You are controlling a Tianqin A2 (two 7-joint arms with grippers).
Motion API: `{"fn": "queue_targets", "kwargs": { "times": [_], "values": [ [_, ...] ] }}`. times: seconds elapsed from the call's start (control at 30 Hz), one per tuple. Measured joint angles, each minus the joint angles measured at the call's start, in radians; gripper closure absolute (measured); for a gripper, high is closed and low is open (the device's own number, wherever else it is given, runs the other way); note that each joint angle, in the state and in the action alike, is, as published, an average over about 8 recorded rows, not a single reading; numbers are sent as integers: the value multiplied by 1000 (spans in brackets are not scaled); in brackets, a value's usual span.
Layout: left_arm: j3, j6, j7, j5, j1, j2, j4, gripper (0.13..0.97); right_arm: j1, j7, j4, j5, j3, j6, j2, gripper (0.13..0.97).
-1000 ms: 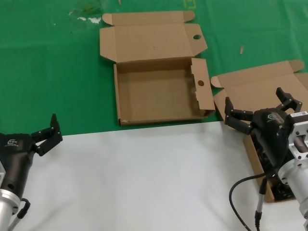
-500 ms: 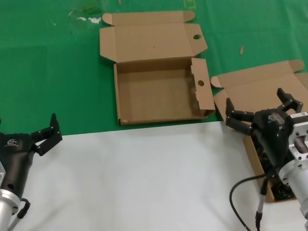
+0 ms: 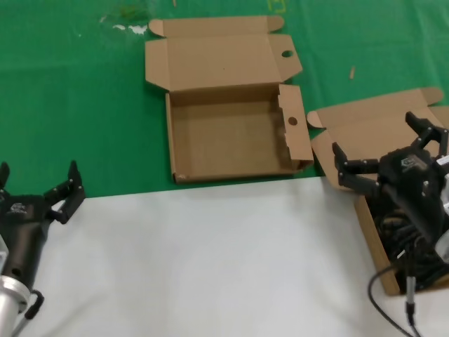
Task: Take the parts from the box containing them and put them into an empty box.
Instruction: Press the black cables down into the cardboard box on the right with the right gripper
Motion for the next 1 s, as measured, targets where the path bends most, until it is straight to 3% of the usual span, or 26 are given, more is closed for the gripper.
{"fn": "queue_targets", "kwargs": {
  "times": [0.07,0.33,0.5,0.63,0.77,1.0],
  "values": [
    [0,0,0,0,0,0,0,278,-5,33,16,-28,11,-35,43,129],
    [0,0,0,0,0,0,0,452,-14,145,83,-167,98,-274,284,129],
    [0,0,0,0,0,0,0,561,39,157,82,-181,82,-432,443,129],
    [0,0,0,0,0,0,0,670,154,139,52,-145,-24,-579,587,129],
    [0,0,0,0,0,0,0,731,322,100,0,-99,-194,-756,708,129],
    [0,0,0,0,0,0,0,845,589,24,-126,-106,-424,-1059,745,129]
  ]
}}
